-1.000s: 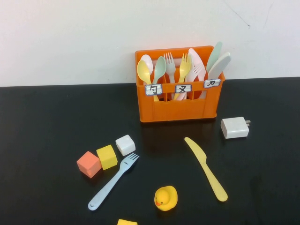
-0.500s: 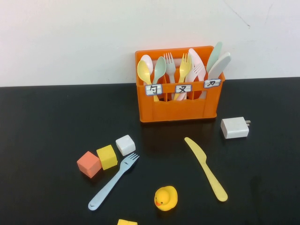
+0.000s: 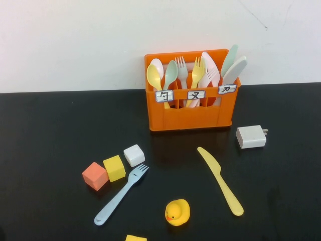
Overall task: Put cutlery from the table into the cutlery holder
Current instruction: Pick up the fork
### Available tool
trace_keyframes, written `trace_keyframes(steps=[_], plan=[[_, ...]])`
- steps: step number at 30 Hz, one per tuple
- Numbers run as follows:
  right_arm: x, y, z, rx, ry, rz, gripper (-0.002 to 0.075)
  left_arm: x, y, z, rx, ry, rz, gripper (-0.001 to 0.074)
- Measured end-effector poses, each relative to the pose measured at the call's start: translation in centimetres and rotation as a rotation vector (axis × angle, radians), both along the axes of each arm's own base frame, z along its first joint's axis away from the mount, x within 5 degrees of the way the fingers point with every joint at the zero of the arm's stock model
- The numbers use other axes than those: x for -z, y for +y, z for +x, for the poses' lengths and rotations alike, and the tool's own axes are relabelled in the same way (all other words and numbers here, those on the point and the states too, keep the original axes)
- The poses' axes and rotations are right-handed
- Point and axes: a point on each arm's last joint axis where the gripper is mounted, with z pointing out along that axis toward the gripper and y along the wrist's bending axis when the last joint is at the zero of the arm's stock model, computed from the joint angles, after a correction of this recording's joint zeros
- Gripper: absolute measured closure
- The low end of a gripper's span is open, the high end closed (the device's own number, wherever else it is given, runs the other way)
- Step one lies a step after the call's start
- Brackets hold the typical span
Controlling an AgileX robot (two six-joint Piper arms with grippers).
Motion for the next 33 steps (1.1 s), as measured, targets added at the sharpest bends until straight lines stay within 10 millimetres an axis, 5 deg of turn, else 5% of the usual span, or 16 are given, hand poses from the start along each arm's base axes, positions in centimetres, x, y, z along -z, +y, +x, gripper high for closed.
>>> trace_keyframes(steps=[9, 15, 24, 33], plan=[[1.7, 2.3, 1.9, -0.344, 0.2, 0.01, 0.0728, -0.5, -0.7, 2.4, 0.084, 0.409, -0.039, 0.0736], [2.2, 3.4, 3.3, -0.471, 0.188, 0.071, 0.0728, -2.1, -1.3, 6.0, 0.252, 0.559, 0.028, 0.0736], [4.0, 4.2, 5.7, -0.553, 0.215, 0.146, 0.0728, -1.7, -4.3, 14.4, 0.447, 0.568, 0.169, 0.0736], [5.0, 4.6, 6.6, -0.582, 0.232, 0.124, 0.0728, 0.2, -10.3, 18.4, 0.576, 0.532, 0.27, 0.0736]])
